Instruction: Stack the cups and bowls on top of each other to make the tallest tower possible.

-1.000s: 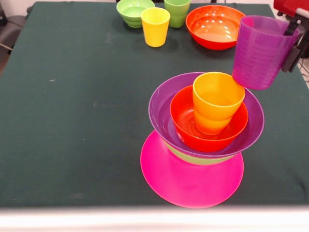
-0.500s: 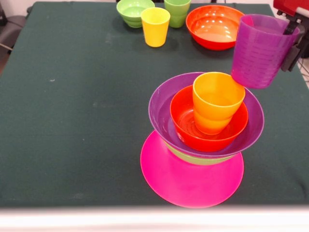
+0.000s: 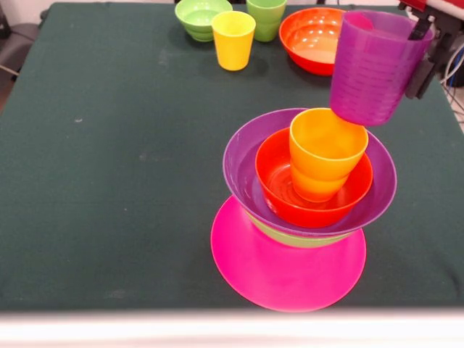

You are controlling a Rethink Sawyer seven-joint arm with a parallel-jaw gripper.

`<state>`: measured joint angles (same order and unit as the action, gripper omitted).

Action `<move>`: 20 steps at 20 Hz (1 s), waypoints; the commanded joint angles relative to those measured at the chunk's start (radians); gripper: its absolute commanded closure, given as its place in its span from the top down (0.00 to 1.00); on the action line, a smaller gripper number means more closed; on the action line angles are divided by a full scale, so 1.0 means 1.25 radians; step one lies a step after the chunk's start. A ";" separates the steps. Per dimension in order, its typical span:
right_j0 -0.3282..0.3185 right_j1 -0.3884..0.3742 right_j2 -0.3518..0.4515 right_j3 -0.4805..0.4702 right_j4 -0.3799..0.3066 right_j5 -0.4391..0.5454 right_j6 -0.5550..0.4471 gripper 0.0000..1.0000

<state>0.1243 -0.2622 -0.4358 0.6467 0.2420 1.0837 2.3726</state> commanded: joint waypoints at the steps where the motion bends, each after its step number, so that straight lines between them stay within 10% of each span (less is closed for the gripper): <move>1: -0.024 -0.025 0.063 0.033 -0.064 0.064 -0.155 0.00; 20: -0.046 0.018 0.080 -0.004 -0.072 0.027 -0.160 0.00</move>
<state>0.0901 -0.2766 -0.4358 0.6418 0.2352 1.0839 2.3726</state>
